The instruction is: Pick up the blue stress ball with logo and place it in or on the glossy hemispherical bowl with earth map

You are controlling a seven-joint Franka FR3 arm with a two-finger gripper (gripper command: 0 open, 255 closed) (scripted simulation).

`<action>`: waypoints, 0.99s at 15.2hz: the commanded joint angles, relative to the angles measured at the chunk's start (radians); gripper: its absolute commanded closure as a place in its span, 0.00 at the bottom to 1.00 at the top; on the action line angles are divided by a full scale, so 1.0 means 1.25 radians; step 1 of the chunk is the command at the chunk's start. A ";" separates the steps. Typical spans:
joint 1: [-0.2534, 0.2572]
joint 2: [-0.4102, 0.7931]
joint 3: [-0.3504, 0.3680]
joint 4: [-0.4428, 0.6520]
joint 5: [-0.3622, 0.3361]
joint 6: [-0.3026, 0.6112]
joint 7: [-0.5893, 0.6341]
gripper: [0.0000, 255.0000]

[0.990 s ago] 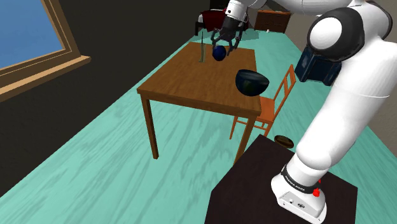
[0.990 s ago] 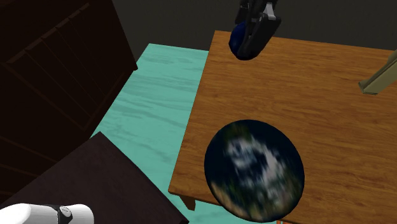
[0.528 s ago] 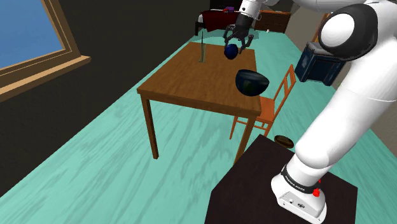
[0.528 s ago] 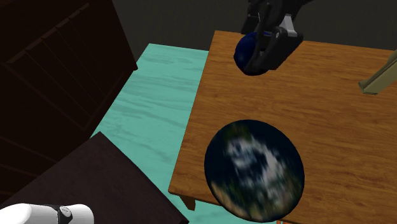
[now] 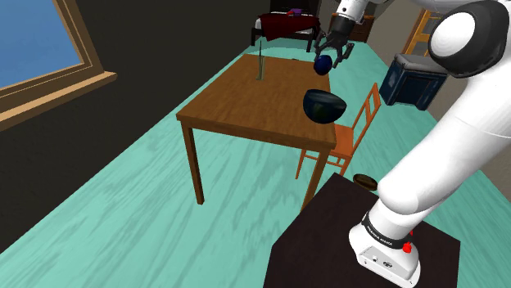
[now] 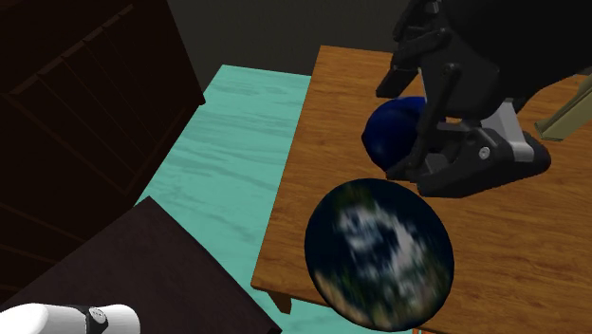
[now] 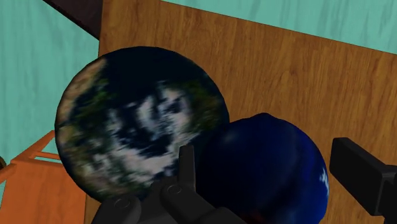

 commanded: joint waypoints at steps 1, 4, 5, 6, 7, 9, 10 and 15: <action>-0.004 -0.007 -0.004 -0.021 -0.003 0.011 -0.013 1.00; -0.003 -0.014 -0.003 -0.061 -0.005 0.044 -0.019 1.00; -0.003 -0.016 -0.003 -0.074 -0.006 0.055 -0.021 1.00; -0.003 -0.018 -0.002 -0.086 -0.006 0.066 -0.023 1.00; -0.003 -0.019 -0.002 -0.099 -0.006 0.076 -0.025 1.00; -0.003 -0.022 -0.001 -0.123 -0.007 0.097 -0.030 1.00; -0.003 -0.022 -0.001 -0.134 -0.007 0.108 -0.032 1.00; -0.002 -0.024 0.000 -0.196 -0.005 0.167 -0.046 1.00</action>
